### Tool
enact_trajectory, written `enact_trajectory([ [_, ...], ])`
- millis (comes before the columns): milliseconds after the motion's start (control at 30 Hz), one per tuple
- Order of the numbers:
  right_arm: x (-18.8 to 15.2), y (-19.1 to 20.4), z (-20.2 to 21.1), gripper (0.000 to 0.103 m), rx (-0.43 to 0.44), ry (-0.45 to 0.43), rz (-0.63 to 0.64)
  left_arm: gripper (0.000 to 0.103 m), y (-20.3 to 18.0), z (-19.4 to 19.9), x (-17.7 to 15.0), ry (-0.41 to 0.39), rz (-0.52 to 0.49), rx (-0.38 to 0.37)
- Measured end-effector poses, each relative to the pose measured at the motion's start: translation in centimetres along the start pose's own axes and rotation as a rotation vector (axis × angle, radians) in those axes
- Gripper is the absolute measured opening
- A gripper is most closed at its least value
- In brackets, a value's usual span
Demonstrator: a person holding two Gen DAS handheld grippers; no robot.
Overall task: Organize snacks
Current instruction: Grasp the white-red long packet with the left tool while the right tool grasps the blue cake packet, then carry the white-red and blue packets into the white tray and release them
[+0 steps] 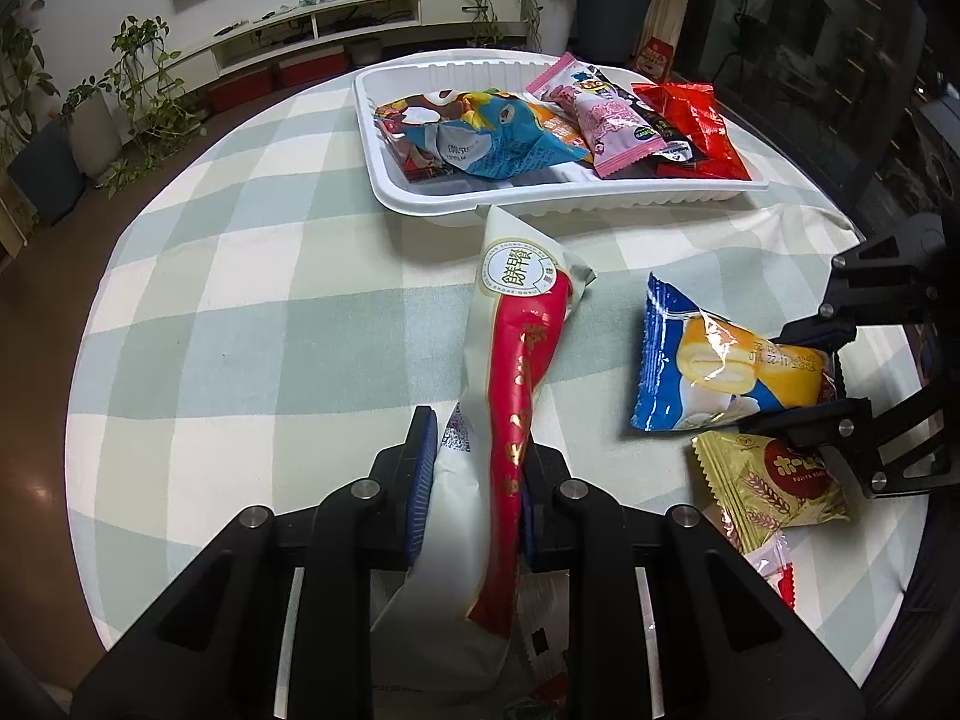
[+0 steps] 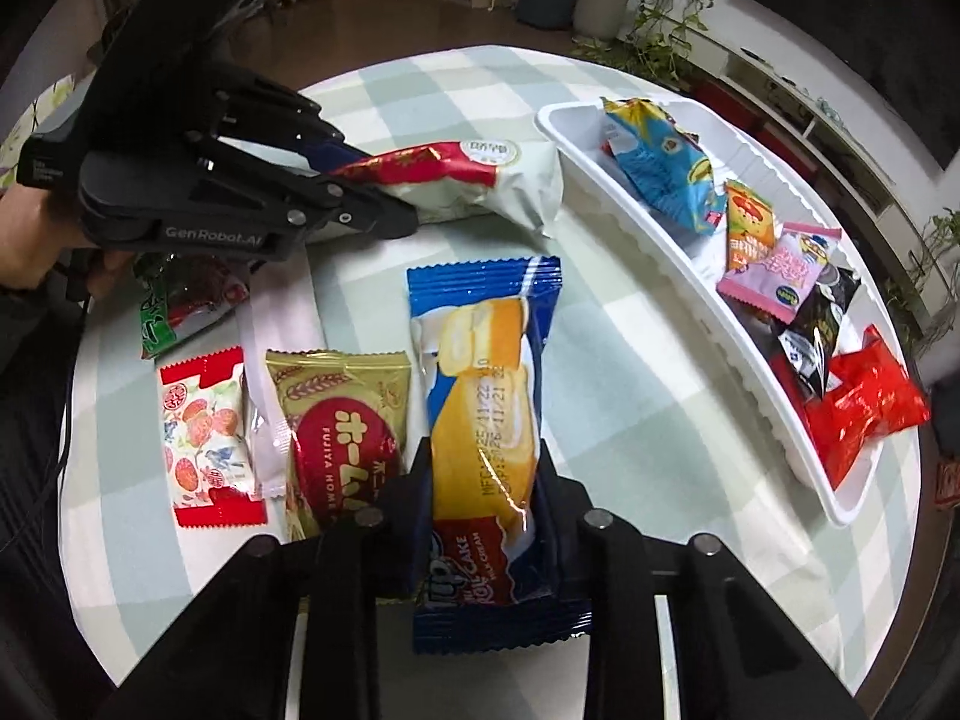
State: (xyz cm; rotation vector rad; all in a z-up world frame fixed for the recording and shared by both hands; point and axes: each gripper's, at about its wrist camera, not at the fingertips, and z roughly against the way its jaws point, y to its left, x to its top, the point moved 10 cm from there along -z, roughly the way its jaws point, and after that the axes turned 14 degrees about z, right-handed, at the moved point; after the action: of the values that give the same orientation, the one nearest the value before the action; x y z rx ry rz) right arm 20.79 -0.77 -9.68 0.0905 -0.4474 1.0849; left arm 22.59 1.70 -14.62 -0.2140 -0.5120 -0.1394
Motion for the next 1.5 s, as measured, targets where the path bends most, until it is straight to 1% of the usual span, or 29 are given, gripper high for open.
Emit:
enact_trajectory([
  [167,-0.9,-0.6,1.5,0.029,-0.038,-0.061,-0.096,0.020,0.3,0.4,0.1,-0.011,0.023,-0.014],
  [333,-1.8,-2.2,4.2,0.029,-0.074,-0.180,-0.271,0.020,0.6,1.4,0.5,-0.035,0.064,-0.050],
  [433,-2.7,-2.6,5.4,0.029,-0.094,-0.231,-0.354,0.020,0.8,1.9,0.7,-0.051,0.087,-0.065],
  [600,-4.4,-3.8,6.3,0.029,-0.106,-0.278,-0.488,0.020,0.9,3.2,1.2,-0.078,0.132,-0.112],
  [667,-5.1,-4.5,6.8,0.029,-0.124,-0.288,-0.532,0.020,0.8,4.0,1.4,-0.091,0.150,-0.138],
  [800,-6.3,-6.6,8.4,0.029,-0.142,-0.335,-0.633,0.020,0.6,5.4,2.1,-0.116,0.166,-0.154],
  [967,-7.2,-8.5,10.4,0.029,-0.193,-0.360,-0.671,0.020,0.2,8.2,3.7,-0.160,0.214,-0.209],
  [1000,-7.2,-9.2,11.1,0.029,-0.205,-0.369,-0.680,0.020,-0.1,9.0,4.1,-0.168,0.221,-0.225],
  [1100,-7.0,-11.3,12.9,0.029,-0.230,-0.395,-0.708,0.020,-0.7,10.8,6.1,-0.190,0.220,-0.239],
  [1233,-5.0,-14.5,16.0,0.029,-0.264,-0.442,-0.730,0.020,-2.2,12.3,10.4,-0.205,0.205,-0.258],
  [1367,-2.4,-17.4,17.3,0.029,-0.267,-0.477,-0.756,0.020,-4.0,11.8,15.2,-0.198,0.202,-0.257],
  [1433,-1.2,-18.7,16.9,0.029,-0.259,-0.479,-0.776,0.020,-4.8,11.0,17.5,-0.189,0.200,-0.244],
  [1500,-0.2,-19.7,15.8,0.029,-0.247,-0.466,-0.803,0.020,-5.4,9.4,19.4,-0.169,0.218,-0.240],
])
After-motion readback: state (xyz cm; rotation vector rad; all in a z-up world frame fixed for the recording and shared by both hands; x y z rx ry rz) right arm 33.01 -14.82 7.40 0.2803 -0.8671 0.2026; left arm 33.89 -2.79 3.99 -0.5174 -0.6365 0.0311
